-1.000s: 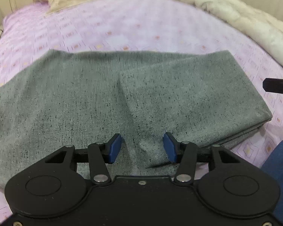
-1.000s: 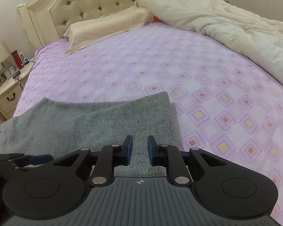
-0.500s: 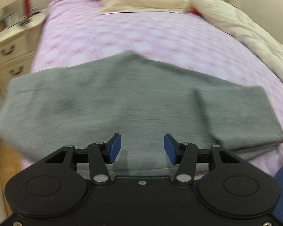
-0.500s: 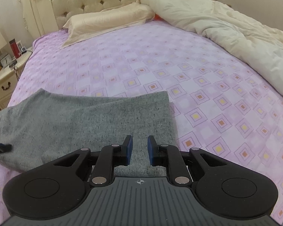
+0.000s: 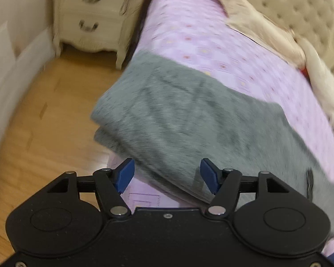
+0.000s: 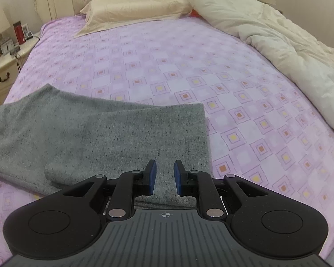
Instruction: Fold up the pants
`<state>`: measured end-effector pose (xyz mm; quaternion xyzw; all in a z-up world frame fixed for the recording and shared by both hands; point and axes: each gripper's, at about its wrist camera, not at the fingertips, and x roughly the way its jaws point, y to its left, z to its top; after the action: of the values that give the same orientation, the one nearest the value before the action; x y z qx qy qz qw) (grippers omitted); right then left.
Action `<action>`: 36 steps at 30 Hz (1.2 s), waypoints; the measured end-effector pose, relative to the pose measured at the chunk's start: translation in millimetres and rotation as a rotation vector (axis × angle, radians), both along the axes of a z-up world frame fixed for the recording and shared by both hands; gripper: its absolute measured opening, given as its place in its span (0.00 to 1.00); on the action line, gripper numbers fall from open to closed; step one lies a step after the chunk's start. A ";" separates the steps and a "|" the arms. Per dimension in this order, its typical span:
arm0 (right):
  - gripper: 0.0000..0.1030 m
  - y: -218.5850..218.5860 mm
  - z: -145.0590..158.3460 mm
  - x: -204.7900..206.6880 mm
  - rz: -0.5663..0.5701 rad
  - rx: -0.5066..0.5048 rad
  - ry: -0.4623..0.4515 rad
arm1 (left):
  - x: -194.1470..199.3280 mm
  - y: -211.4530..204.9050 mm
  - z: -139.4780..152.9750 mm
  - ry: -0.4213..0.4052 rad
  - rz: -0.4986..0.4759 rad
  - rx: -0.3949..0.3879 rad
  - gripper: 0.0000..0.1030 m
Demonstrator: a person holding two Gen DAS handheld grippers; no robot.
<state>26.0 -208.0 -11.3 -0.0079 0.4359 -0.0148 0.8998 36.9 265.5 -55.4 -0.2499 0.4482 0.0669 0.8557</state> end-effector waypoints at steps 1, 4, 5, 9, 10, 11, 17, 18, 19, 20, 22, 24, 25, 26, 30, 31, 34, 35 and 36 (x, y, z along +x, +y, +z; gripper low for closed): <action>0.17 0.7 -0.1 0.5 0.003 -0.006 0.003 | 2.1 6.7 -6.0 0.006 0.016 -0.026 0.66; 0.17 3.4 -0.5 2.0 0.009 -0.027 0.013 | 6.9 18.7 -21.8 0.023 0.045 -0.068 0.70; 0.17 4.3 -0.6 2.3 0.010 -0.034 0.017 | 9.5 21.7 -27.1 0.022 0.050 -0.079 0.73; 0.17 6.8 -1.3 3.8 0.016 -0.052 0.032 | 16.3 28.7 -36.6 0.012 0.065 -0.128 0.77; 0.17 7.9 -1.5 4.6 0.017 -0.054 0.037 | 18.5 30.6 -38.7 0.005 0.075 -0.146 0.77; 0.17 8.6 -1.6 5.3 0.019 -0.057 0.041 | 19.5 33.0 -40.2 -0.003 0.086 -0.162 0.81; 0.17 19.6 2.4 9.6 0.079 -0.094 0.074 | 32.4 49.3 -52.7 -0.022 0.176 -0.268 0.86; 0.17 25.5 5.8 11.0 0.093 -0.089 0.070 | 33.8 50.6 -54.8 -0.020 0.189 -0.286 0.84; 0.17 33.4 10.4 12.6 0.115 -0.056 0.062 | 33.5 50.9 -55.1 -0.025 0.200 -0.295 0.82; 0.17 43.0 14.7 15.4 0.143 -0.010 0.058 | 31.7 50.7 -53.4 -0.040 0.217 -0.293 0.72; 0.17 67.6 18.8 22.8 0.208 0.077 0.055 | 26.0 47.0 -44.3 -0.080 0.241 -0.244 0.54; 0.17 96.9 15.0 32.0 0.281 0.141 0.062 | 26.1 39.1 -30.9 -0.110 0.198 -0.170 0.33; 0.17 113.4 10.0 36.8 0.320 0.165 0.070 | 26.2 34.5 -24.8 -0.120 0.173 -0.121 0.32; 0.16 129.7 3.7 40.8 0.355 0.177 0.073 | 26.5 28.0 -16.6 -0.130 0.147 -0.066 0.29; 0.08 184.9 -29.5 51.6 0.469 0.170 0.114 | 23.9 12.3 6.4 -0.173 0.090 0.057 0.27; 0.08 192.9 -38.9 52.0 0.483 0.164 0.134 | 22.3 10.9 10.0 -0.181 0.084 0.068 0.27; 0.02 207.0 -71.2 50.0 0.481 0.136 0.243 | 17.9 9.4 18.6 -0.198 0.070 0.092 0.27; 0.01 205.7 -71.3 46.1 0.480 0.149 0.220 | 16.5 7.8 21.5 -0.205 0.064 0.104 0.27; 0.01 204.2 -68.6 47.2 0.483 0.153 0.229 | 14.6 5.9 24.8 -0.215 0.054 0.116 0.27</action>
<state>73.3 -3.8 -79.8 -0.0452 0.5203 0.2343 0.8200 51.5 271.4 -30.7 -0.2178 0.3425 0.0884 0.9096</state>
